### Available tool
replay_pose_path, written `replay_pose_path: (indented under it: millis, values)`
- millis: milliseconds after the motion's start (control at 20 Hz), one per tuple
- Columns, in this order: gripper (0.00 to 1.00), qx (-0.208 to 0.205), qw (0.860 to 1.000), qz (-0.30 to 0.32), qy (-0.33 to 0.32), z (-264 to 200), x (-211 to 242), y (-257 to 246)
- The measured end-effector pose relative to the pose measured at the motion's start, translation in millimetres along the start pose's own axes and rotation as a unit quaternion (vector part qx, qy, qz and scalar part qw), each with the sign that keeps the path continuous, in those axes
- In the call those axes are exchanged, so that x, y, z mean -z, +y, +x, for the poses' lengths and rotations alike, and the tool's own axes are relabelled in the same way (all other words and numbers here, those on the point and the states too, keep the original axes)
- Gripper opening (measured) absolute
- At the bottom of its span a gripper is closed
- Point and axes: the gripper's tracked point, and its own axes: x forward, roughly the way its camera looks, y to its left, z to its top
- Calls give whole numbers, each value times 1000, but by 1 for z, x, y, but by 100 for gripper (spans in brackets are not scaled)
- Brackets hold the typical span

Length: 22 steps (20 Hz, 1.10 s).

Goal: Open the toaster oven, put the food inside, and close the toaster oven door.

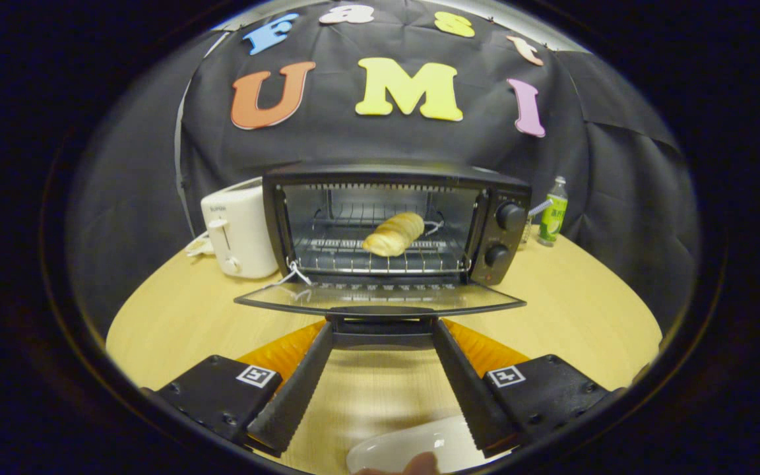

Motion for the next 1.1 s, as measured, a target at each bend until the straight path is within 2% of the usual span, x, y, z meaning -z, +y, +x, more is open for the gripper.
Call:
replay_pose_path:
  millis: [400,650,850,1100]
  values:
    - [100,-2,997,-11,-76,15,-66,0]
    - [100,-13,995,-11,-95,23,-95,5]
    - [100,-20,992,1,-124,-9,-126,8]
    - [100,-21,985,0,-172,-91,-182,8]
